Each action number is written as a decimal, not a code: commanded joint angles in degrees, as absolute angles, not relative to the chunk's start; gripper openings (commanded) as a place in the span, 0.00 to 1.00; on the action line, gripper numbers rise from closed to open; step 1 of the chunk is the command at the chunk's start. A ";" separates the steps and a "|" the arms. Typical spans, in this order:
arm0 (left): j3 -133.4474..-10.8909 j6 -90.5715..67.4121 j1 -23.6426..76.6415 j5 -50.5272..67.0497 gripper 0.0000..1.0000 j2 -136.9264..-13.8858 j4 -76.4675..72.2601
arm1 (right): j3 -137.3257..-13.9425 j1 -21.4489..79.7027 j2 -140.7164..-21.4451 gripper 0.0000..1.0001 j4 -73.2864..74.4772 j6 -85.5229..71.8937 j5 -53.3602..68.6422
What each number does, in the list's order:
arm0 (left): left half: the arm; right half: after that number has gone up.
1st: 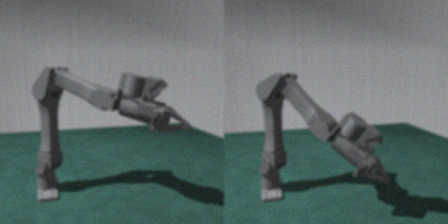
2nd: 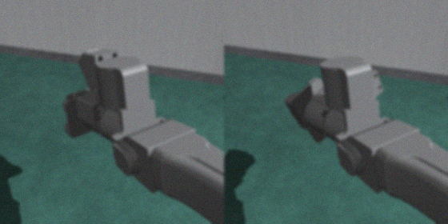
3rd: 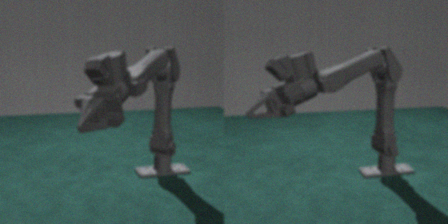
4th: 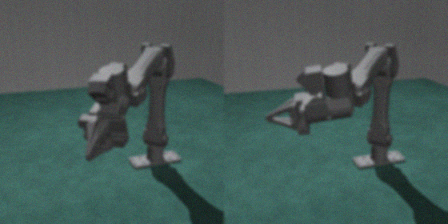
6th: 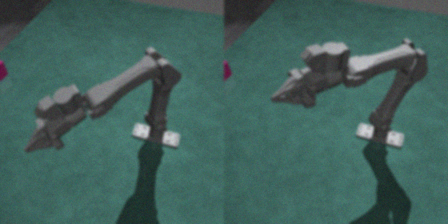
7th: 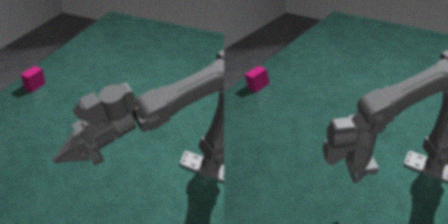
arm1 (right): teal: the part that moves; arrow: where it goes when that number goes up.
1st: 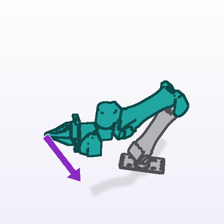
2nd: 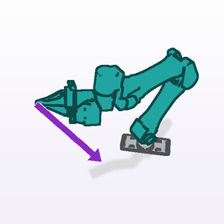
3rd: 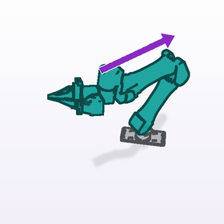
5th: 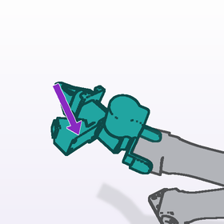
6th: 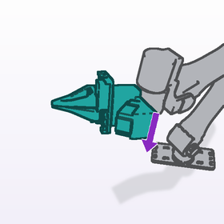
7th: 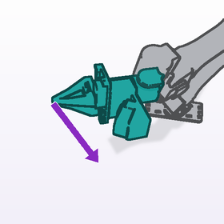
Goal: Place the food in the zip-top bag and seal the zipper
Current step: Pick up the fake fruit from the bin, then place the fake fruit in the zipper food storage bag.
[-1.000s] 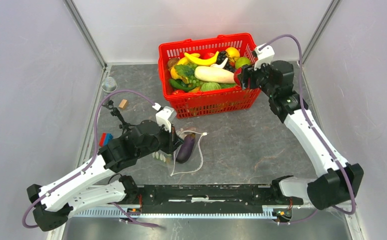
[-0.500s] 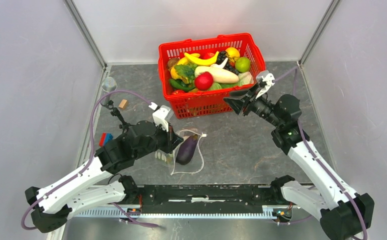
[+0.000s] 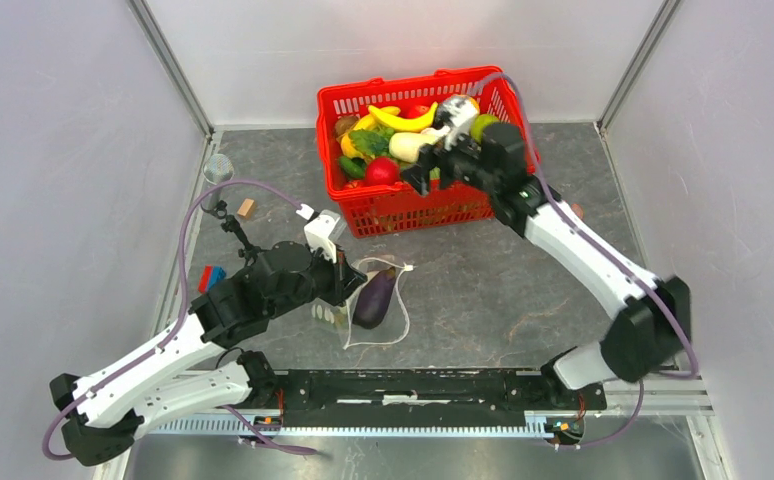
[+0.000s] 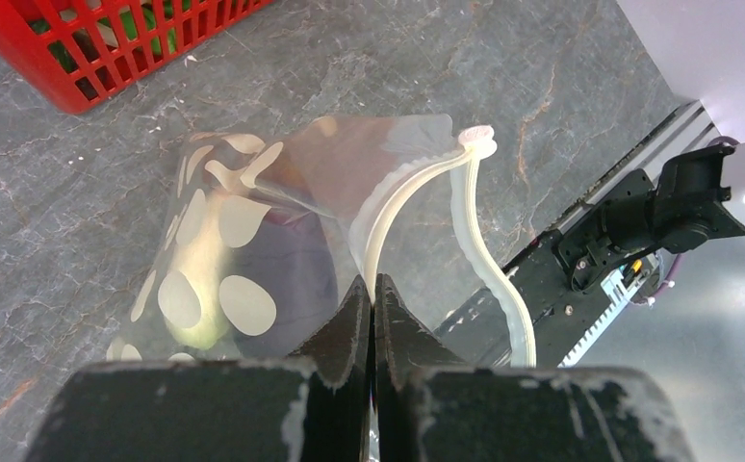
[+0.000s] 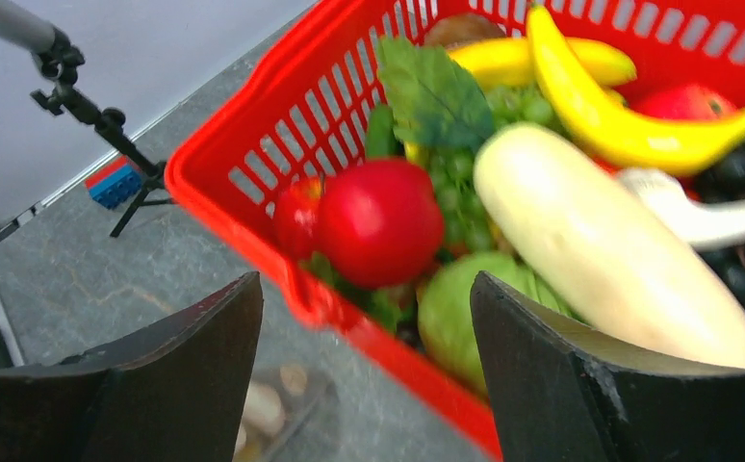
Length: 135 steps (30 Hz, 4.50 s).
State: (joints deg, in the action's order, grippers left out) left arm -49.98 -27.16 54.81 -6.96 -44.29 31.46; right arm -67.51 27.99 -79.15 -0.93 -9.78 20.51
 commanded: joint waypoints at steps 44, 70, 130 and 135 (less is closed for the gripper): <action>-50.05 -28.56 54.46 -7.21 0.02 -42.57 30.62 | -116.63 41.13 -118.00 0.94 44.35 2.79 -2.37; -49.75 -28.53 54.50 -7.31 0.02 -42.02 31.16 | -89.54 31.77 -97.83 0.40 33.34 0.97 -3.04; -51.90 -31.18 54.54 -9.96 0.02 -44.43 31.16 | -50.09 52.94 -61.41 0.42 -10.74 -14.43 25.41; -52.63 -31.39 54.49 -10.77 0.02 -44.92 31.79 | -49.22 56.89 -62.04 0.42 -12.77 -14.54 24.03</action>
